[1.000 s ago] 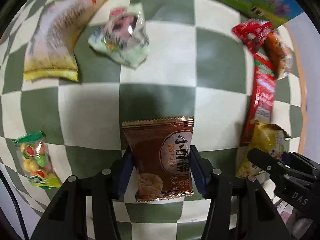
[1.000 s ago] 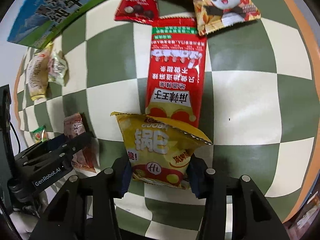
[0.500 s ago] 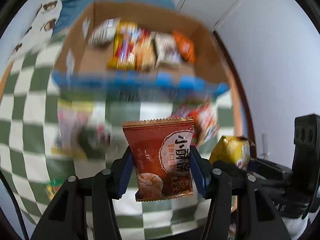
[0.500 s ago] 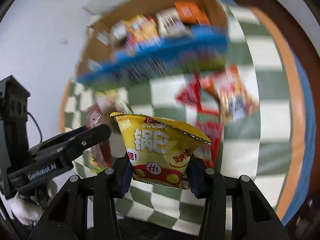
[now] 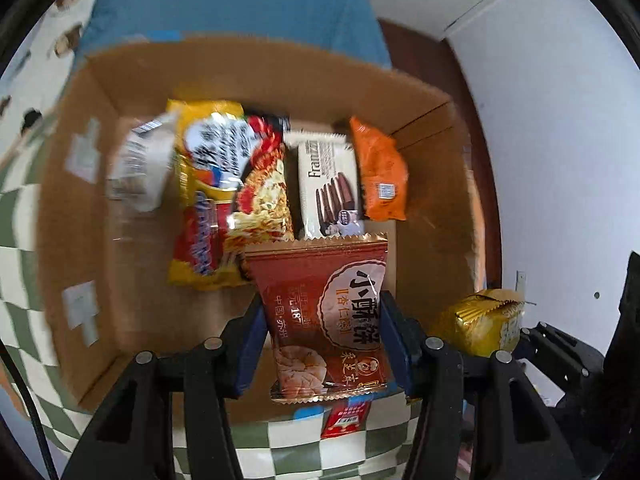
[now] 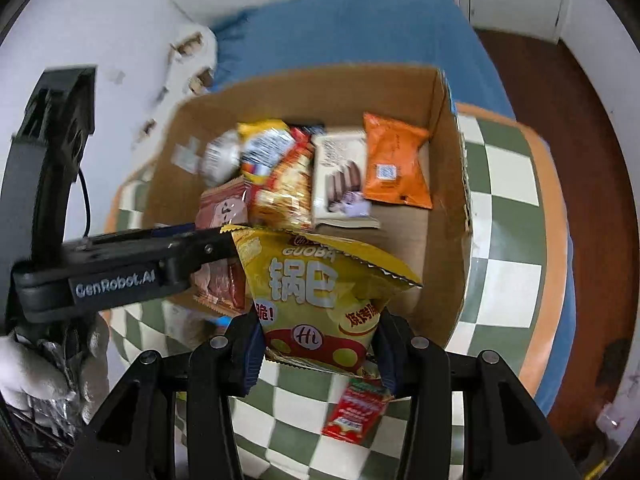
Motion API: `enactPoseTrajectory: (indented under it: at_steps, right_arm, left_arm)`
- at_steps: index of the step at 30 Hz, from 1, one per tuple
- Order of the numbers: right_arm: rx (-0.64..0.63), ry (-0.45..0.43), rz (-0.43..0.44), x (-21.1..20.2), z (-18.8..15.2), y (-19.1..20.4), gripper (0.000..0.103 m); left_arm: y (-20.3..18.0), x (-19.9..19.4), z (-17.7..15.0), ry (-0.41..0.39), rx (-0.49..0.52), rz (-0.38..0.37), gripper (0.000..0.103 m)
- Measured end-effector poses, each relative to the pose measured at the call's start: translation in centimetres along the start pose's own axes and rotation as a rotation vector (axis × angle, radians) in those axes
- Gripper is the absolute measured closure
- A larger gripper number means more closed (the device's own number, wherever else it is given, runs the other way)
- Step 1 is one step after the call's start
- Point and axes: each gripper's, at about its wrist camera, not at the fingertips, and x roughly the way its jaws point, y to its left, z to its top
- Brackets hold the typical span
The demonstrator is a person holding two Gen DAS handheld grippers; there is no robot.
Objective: Organize snacks
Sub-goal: 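Carry both packets into the box and open both tools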
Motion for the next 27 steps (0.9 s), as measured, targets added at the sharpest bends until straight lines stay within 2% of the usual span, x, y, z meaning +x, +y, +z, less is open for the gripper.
enactPoseTrajectory:
  at_steps: [4,11,15,16,17,19,23,25,27]
  right_arm:
    - [0.005,0.083,-0.03,3.3,1.3,-1.6,0.054]
    - [0.028,0.154,-0.043,6.6,1.4,-3.3,0.054]
    - [0.053,0.193,-0.046,7.7,1.3,-3.8,0.046]
    - [0.049,0.185,-0.053,7.7,1.3,-3.7,0.038]
    - [0.039,0.182,-0.069,7.6,1.3,-3.6,0.023]
    - [0.035,0.182,-0.069,7.6,1.3,-3.5,0.02]
    - [0.016,0.186,-0.097,7.8,1.2,-3.2,0.019]
    - [0.011,0.182,-0.104,7.8,1.1,-3.0,0.017]
    - [0.014,0.171,-0.111,7.7,0.8,-2.8,0.015]
  left_arm:
    - [0.0,3.7,1.2,0.086,-0.014,-0.012,0.052]
    - [0.1,7.0,1.2,0.148,-0.025,0.01,0.052]
    - [0.6,8.4,1.3,0.175,-0.054,0.014,0.05]
    - [0.9,8.7,1.1,0.185,-0.065,0.019,0.046]
    - [1.1,8.9,1.0,0.19,-0.072,0.018,0.043]
    - [1.5,9.0,0.7,0.173,-0.063,0.035,0.025]
    - [1.8,7.8,0.7,0.126,-0.049,0.057,0.023]
    - [2.0,7.0,0.9,0.114,-0.039,0.072,0.013]
    - [2.7,6.2,0.8,0.094,-0.028,0.083,0.012]
